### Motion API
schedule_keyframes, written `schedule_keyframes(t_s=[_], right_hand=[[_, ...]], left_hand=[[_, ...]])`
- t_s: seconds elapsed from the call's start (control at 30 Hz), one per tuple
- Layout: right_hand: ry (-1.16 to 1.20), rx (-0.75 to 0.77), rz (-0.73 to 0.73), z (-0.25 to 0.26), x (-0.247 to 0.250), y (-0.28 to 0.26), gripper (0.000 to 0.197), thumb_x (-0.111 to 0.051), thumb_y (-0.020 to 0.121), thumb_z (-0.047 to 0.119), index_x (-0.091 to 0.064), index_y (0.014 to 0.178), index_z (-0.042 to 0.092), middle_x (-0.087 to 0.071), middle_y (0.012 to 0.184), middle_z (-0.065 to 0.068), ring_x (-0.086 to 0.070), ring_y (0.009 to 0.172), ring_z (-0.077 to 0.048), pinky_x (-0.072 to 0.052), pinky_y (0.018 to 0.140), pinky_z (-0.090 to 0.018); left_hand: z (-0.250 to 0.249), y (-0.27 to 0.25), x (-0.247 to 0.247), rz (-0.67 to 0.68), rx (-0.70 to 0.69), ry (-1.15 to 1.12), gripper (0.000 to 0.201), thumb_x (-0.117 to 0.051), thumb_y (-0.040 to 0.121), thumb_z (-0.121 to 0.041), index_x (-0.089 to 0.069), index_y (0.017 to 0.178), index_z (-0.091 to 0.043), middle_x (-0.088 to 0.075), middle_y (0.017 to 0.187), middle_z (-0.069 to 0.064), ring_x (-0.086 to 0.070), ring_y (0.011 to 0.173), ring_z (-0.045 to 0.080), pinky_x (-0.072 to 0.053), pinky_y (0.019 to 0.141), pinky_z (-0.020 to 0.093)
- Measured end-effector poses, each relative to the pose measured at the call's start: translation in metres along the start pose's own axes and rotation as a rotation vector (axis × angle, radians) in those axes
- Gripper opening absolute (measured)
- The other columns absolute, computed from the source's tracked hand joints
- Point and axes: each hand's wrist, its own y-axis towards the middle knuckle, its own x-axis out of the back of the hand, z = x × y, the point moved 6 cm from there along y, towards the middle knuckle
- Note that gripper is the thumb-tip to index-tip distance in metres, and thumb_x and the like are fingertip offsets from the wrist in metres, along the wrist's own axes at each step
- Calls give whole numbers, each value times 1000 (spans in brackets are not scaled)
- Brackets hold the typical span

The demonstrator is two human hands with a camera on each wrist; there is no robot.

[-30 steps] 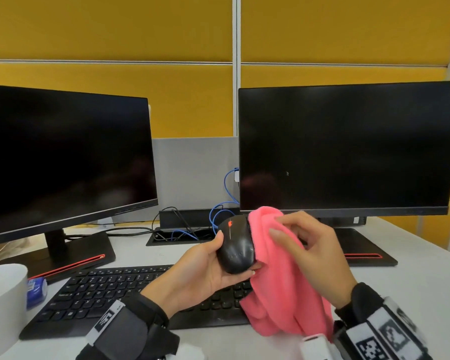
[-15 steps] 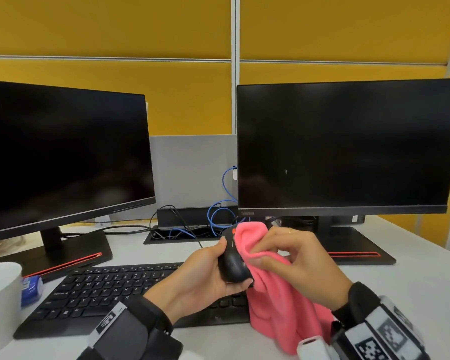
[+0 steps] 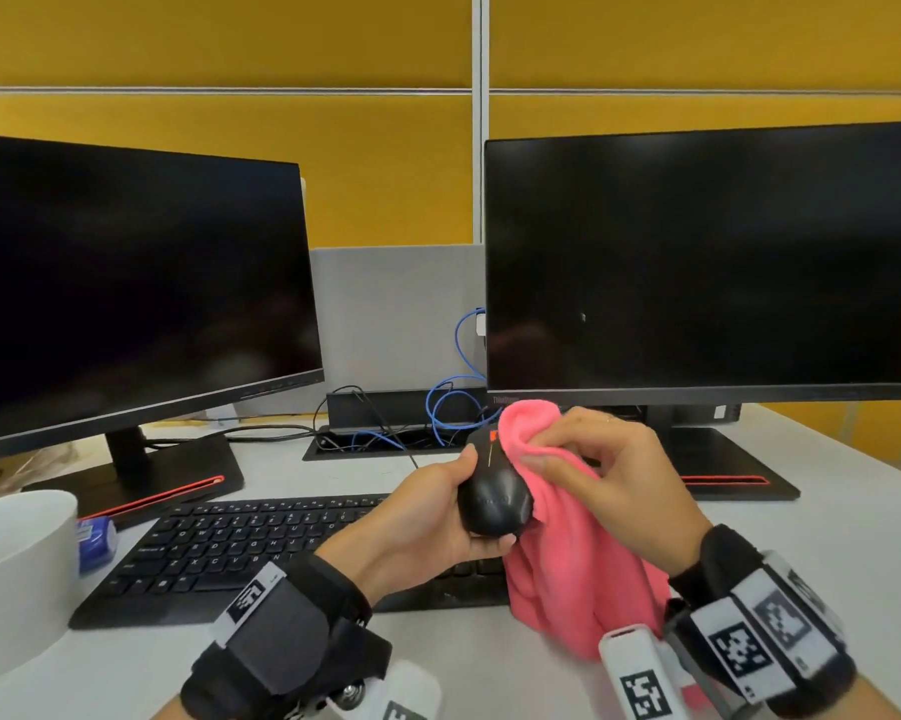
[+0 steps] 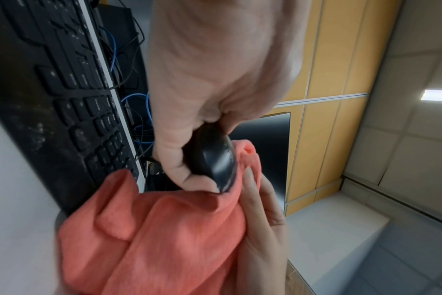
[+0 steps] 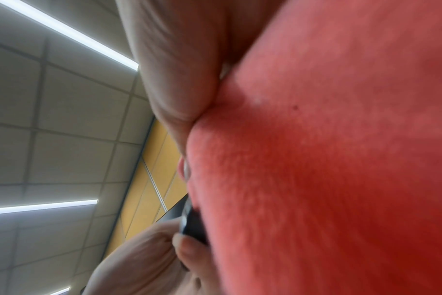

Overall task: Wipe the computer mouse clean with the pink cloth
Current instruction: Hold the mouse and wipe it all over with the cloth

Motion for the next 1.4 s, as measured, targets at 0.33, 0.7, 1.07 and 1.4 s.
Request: schedule_keyframes(t_s=[0.33,0.7,1.07,1.4], right_hand=[[77,-36,160,1,-6,-2,8,-78,80,12,-79,84,18,-72,86,4,-67,87,-17,-52,80,-30],[-5,-6,31,2,3,1,8,-79,78,14,-79,86,16,-72,83,2,-66,85,-19,-53,80,-37],[46,-10,166,6,-11,0,10,-80,76,12,-79,86,15,-72,88,5,-67,90,-14,-52,81,-26],[16,-12,153,5,-8,1,11,-81,76,16,-80,86,20,-72,88,4,-67,90,-17,-54,83,-38]], left_hand=[[-2,-1,0,-12,-20,18,42,-30,106,-38,-59,121,-11,-71,97,12,-70,73,20,-55,58,32],[2,-2,-4,1,-13,57,42,-31,105,-38,-58,121,-11,-69,104,13,-68,83,25,-55,64,33],[-10,-3,4,-24,-45,44,41,-30,105,-39,-61,113,-12,-70,98,11,-65,79,22,-52,62,32],[-5,-2,1,-36,-36,17,41,-30,106,-39,-61,111,-12,-70,95,11,-63,79,24,-50,62,32]])
